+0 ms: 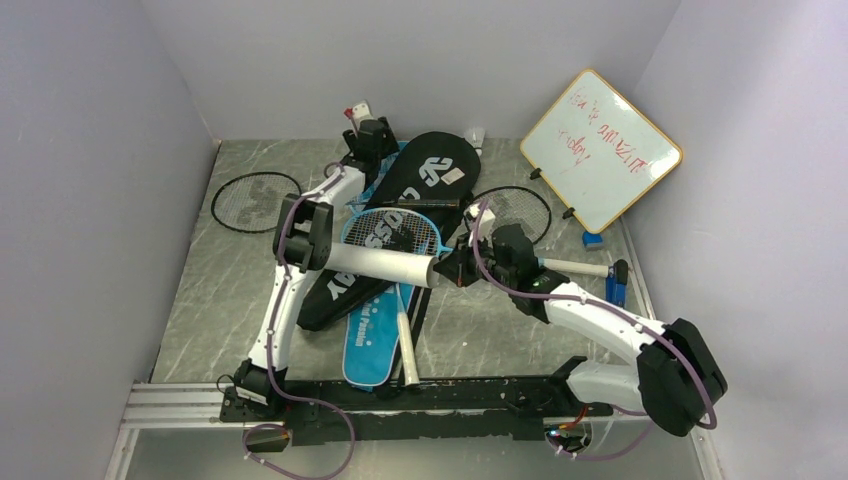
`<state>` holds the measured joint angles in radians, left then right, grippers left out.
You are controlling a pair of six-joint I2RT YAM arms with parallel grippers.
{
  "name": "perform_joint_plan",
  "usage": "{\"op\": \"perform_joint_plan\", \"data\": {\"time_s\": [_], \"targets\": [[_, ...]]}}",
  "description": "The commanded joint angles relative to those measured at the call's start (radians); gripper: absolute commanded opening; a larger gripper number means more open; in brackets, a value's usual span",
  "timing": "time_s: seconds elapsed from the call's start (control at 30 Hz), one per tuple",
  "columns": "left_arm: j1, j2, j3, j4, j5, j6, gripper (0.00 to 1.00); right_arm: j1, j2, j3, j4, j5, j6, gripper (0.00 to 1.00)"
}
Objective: Pack up the badminton gear
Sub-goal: Pick up the shuttlecock at the center of the board.
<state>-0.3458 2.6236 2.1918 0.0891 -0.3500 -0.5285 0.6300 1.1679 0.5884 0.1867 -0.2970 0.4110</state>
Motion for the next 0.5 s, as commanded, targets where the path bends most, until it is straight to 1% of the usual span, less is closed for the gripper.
{"op": "perform_joint_plan", "data": {"time_s": [0.0,0.1,0.13,0.23,0.3,0.33,0.47], "targets": [[0.005,0.070,0.111,0.048,-0.036,-0.035,0.77,-0.001,0.022,0.041,0.045,0.010,-0.018,0.00],[0.012,0.102,0.135,0.072,-0.040,-0.049,0.74,-0.001,0.036,0.044,0.050,0.005,-0.017,0.00],[0.015,0.106,0.133,0.080,-0.038,-0.061,0.71,-0.001,0.041,0.044,0.054,0.002,-0.015,0.00],[0.019,0.093,0.105,0.108,-0.049,-0.071,0.54,-0.001,0.052,0.042,0.064,-0.001,-0.014,0.00],[0.019,0.063,0.068,0.132,-0.066,-0.066,0.41,-0.001,0.056,0.041,0.068,0.003,-0.015,0.00],[0.019,0.042,0.041,0.147,-0.072,-0.060,0.37,-0.001,0.058,0.041,0.068,0.006,-0.016,0.00],[0.019,-0.076,-0.088,0.207,-0.116,-0.035,0.08,-0.001,0.061,0.045,0.071,0.010,-0.017,0.00]]}}
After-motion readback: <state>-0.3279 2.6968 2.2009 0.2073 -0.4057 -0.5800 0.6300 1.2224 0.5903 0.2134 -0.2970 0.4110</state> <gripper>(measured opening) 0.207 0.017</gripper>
